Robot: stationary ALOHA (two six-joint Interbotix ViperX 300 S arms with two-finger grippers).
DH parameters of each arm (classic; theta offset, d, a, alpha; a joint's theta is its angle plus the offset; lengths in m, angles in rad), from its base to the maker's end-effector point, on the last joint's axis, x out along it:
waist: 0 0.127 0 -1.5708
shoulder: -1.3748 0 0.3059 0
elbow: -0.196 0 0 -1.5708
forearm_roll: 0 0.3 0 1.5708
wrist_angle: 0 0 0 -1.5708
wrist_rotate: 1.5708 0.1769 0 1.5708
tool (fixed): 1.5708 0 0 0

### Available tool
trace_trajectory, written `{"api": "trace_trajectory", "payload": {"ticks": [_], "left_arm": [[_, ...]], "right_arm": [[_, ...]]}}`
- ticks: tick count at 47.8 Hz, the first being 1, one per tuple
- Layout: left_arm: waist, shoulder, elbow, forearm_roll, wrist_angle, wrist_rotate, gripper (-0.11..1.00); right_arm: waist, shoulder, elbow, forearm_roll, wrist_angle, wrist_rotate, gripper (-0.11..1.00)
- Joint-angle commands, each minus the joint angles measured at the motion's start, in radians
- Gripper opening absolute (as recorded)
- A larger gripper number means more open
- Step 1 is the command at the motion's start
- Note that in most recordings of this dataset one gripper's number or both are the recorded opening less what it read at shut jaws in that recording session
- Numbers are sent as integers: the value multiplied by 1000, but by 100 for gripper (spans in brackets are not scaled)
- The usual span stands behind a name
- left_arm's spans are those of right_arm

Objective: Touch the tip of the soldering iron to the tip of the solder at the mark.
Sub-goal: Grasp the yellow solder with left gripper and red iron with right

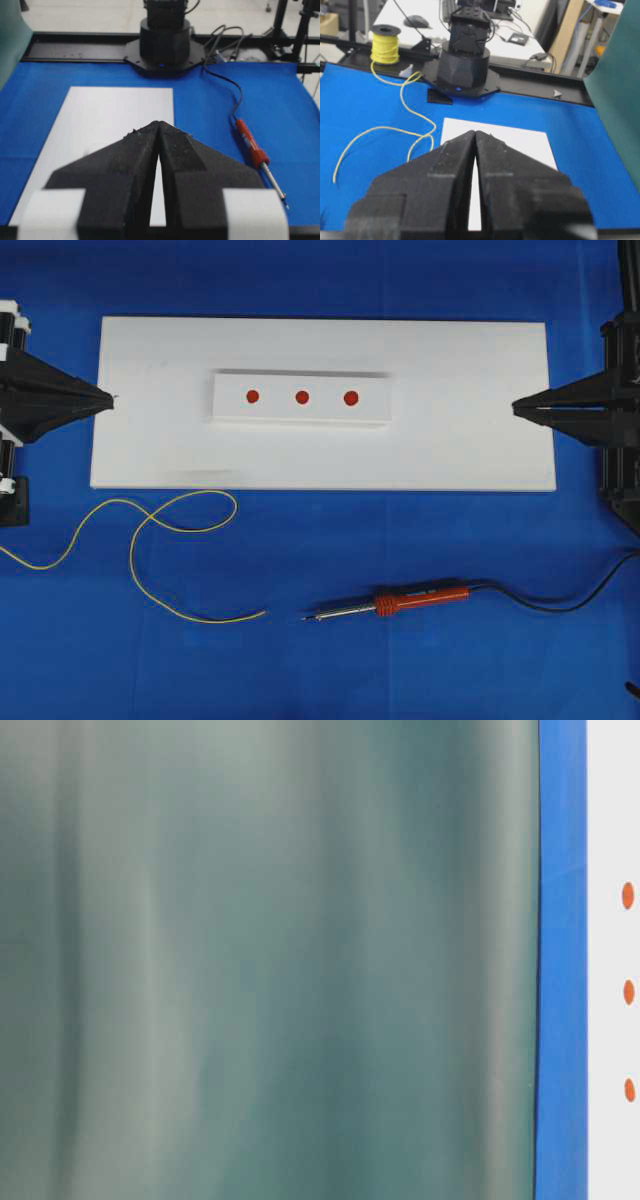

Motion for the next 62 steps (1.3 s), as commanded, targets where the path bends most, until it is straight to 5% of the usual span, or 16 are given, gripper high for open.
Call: {"api": "trace_trajectory", "payload": {"ticks": [1, 19, 25, 30, 34, 43, 47, 62], "left_arm": [[-95, 3, -26, -3, 11, -26, 0], [-304, 81, -15, 0, 0, -49, 0], [-350, 158, -12, 0, -8, -54, 0], [-379, 229, -20, -2, -29, -63, 1], [-400, 298, -20, -2, -60, -89, 16], [-459, 474, -23, -2, -117, -140, 74], [-486, 563, -31, 0, -163, -150, 89], [-528, 905, -72, -6, -370, -189, 86]], "right_arm": [[31, 9, -34, 8, -2, 11, 0], [273, 104, -83, 9, 64, 69, -5], [311, 172, -83, 11, 54, 118, 4], [336, 252, -81, 11, 31, 161, 23], [360, 314, -86, 11, 17, 184, 46], [417, 466, -80, 29, -66, 201, 94], [428, 534, -58, 74, -132, 201, 92], [499, 853, -28, 213, -445, 199, 92]]}}
